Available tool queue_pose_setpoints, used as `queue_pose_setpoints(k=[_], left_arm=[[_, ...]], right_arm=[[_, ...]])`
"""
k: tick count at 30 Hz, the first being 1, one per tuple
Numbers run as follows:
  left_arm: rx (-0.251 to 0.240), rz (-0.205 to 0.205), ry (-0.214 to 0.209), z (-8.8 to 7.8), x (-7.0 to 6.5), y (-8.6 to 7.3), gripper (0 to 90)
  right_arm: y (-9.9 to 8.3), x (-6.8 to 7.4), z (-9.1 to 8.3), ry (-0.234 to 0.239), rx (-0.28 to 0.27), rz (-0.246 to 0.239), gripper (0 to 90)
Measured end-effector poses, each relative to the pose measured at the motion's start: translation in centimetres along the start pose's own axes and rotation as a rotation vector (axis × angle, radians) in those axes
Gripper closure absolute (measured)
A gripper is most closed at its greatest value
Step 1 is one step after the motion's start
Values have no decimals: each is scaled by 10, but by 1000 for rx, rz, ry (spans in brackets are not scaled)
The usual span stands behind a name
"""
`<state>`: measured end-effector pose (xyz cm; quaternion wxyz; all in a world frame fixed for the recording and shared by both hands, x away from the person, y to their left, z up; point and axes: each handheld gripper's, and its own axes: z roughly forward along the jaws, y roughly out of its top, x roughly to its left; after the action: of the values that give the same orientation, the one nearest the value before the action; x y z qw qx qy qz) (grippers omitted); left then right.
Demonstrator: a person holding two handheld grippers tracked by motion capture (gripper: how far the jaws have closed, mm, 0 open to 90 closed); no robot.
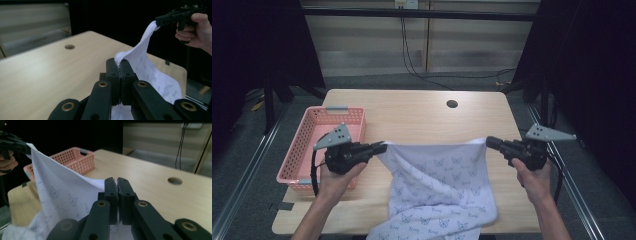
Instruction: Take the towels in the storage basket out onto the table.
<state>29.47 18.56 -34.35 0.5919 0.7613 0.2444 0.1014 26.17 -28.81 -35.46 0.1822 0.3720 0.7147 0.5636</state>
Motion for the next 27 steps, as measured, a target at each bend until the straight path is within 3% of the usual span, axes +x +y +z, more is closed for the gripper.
queue_pose_setpoints(k=[1,2,4,7,8,9,10,12,14,15,16,17,18,20,22,25,27], left_arm=[[0,0,0,0,0,0,885],[-23,3,31,-4,6,13,885],[-29,-1,34,-4,11,18,885],[-28,-6,88,2,23,31,885],[-31,-17,102,4,29,34,885],[-31,-32,110,8,36,37,885],[-28,-42,124,13,44,40,883],[6,-55,162,26,61,43,882],[50,-110,150,43,82,39,853],[61,-155,146,50,89,35,690],[77,-180,159,56,92,31,642],[99,-176,174,61,93,28,642],[118,-169,172,66,91,23,574],[116,-171,168,68,89,20,537],[139,-158,187,69,86,17,465],[134,-171,203,68,88,15,474],[135,-178,183,67,85,13,480]], right_arm=[[7,-2,2,-2,-13,-2,875],[14,-3,4,-1,-22,-2,875],[28,-6,9,0,-37,-10,875],[41,-9,17,-23,-42,-30,875],[54,-15,27,-41,-43,-32,875],[54,-15,27,-41,-43,-32,875],[65,-25,38,-47,-49,-22,875],[69,-30,45,-56,-46,-11,875],[73,-42,62,-104,-16,-14,874],[69,-57,80,-154,28,-11,866],[65,-64,88,-191,64,-25,831],[65,-64,88,-191,64,-25,831],[53,-78,104,-239,141,2,662],[46,-82,108,-253,165,12,649],[30,-83,107,-226,160,44,613],[22,-77,102,-200,168,33,606],[15,-69,94,-169,171,27,598]])
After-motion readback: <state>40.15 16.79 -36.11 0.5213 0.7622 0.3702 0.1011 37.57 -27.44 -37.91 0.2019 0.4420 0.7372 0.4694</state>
